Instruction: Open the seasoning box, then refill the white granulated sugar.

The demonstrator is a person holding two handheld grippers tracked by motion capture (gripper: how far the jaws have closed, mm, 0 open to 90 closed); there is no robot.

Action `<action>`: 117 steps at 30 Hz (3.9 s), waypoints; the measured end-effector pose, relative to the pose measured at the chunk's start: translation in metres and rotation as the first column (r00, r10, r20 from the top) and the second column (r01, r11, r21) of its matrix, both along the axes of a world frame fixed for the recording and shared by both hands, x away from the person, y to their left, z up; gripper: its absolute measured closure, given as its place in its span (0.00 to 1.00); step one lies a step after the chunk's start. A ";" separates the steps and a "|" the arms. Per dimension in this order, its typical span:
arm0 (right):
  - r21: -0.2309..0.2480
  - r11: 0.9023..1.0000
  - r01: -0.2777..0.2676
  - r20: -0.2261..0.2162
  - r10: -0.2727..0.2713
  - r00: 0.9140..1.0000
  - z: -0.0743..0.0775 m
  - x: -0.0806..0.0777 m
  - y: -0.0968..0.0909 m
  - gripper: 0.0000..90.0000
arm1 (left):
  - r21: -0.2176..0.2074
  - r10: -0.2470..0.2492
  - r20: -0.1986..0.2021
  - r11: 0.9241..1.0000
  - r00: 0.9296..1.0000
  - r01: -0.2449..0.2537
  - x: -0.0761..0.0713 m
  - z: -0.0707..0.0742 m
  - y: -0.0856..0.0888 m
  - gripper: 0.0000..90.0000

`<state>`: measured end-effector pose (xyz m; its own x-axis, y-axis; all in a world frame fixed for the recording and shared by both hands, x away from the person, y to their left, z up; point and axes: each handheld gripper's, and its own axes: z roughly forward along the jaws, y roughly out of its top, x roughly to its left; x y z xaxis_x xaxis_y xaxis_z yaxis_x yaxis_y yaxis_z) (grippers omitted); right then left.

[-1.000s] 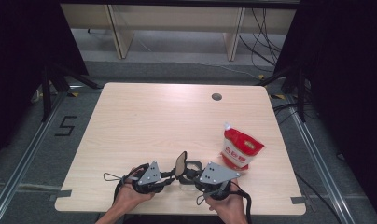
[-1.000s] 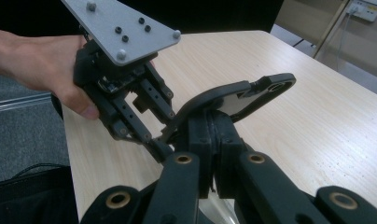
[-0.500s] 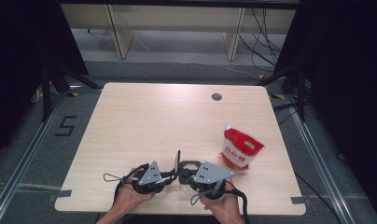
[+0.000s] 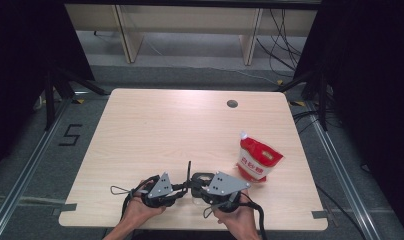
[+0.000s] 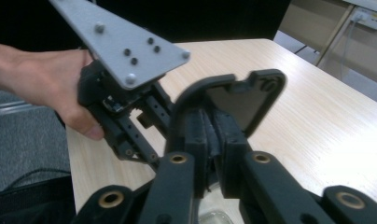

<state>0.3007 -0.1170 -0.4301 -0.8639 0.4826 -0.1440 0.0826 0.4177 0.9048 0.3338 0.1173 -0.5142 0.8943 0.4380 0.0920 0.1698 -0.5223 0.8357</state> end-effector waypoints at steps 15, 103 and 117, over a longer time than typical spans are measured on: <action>0.070 0.991 0.111 -0.061 -0.106 0.992 -0.014 0.002 -0.061 0.72 | -0.044 0.045 -0.064 0.998 0.997 -0.048 -0.011 0.015 0.013 0.49; 0.045 0.920 0.389 -0.084 -0.384 0.919 -0.066 0.041 -0.170 0.22 | 0.058 0.144 -0.093 0.989 0.985 -0.139 -0.023 0.012 0.029 0.21; 0.077 0.928 0.364 -0.049 -0.361 0.931 -0.074 0.056 -0.166 0.24 | 0.067 0.165 -0.100 0.985 0.981 -0.159 -0.023 0.009 0.028 0.21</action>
